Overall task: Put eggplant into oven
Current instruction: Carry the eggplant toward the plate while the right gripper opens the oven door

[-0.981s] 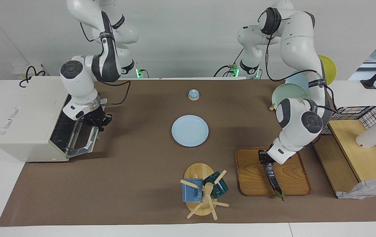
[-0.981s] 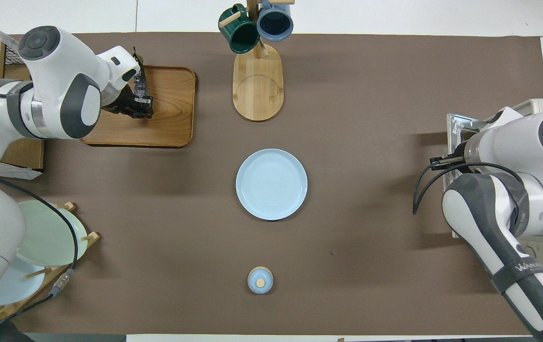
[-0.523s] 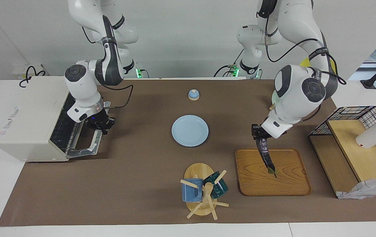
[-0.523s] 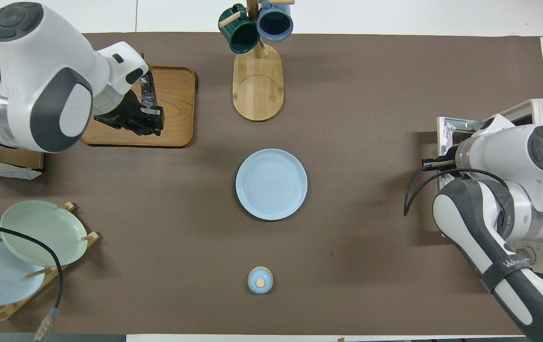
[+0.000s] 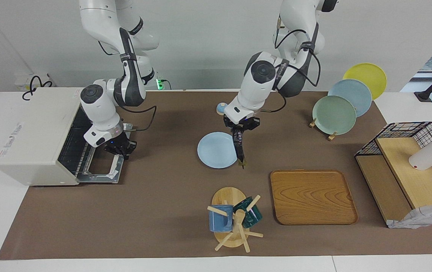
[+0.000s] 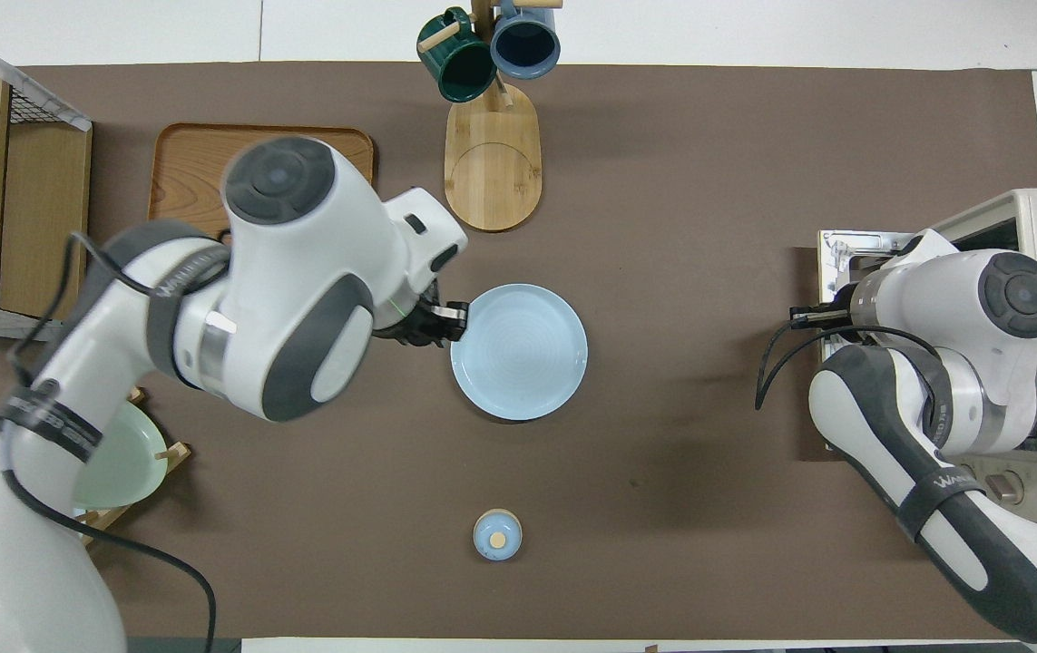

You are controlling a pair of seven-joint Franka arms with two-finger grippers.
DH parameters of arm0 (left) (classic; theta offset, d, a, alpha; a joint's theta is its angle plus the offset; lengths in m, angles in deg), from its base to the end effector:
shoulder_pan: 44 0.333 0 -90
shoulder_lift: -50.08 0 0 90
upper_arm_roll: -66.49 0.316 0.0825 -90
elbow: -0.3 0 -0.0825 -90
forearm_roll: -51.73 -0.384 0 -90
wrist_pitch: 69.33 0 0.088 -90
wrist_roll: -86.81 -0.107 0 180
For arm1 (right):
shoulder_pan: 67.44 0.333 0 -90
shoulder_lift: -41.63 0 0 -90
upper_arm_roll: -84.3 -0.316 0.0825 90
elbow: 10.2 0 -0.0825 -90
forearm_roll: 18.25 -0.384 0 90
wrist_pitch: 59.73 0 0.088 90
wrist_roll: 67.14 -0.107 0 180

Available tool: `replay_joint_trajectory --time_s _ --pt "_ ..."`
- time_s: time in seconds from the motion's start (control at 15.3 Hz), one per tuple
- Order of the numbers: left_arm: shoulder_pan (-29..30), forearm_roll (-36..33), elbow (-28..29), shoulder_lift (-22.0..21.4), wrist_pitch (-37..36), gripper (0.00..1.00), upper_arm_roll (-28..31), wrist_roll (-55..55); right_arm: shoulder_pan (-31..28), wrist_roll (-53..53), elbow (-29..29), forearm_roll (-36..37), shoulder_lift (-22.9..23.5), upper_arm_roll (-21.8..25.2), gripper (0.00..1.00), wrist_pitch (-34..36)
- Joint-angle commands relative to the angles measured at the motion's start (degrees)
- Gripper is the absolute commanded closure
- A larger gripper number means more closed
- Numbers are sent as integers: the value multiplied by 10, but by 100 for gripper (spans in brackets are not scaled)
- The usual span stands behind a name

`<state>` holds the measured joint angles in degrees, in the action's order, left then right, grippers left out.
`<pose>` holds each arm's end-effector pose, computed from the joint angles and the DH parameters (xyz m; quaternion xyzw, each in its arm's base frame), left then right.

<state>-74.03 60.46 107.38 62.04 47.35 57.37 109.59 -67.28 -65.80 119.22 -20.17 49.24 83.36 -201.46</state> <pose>0.4670 -0.3856 0.4026 0.9907 -0.1053 -0.0600 0.0617 0.5421 0.0103 0.3111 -0.9991 -0.0084 -0.0410 0.0119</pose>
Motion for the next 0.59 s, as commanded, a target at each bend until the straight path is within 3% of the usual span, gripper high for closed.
replay_joint_trajectory --time_s 0.0,0.2,0.26,0.39,0.52 --pt "-44 14 71 -19 89 100 13 26 36 -45 -4 -12 -3 4 100 -5" --pt "-64 13 86 -6 120 100 13 35 72 -87 -28 -12 3 3 100 6" --pt "-64 13 86 3 129 100 13 34 89 -103 -35 -12 4 3 94 12" --pt "-70 13 85 20 156 100 13 34 115 -155 -48 -12 4 3 67 25" --pt "-73 13 85 27 159 100 14 33 142 -177 -75 -11 5 4 58 60"
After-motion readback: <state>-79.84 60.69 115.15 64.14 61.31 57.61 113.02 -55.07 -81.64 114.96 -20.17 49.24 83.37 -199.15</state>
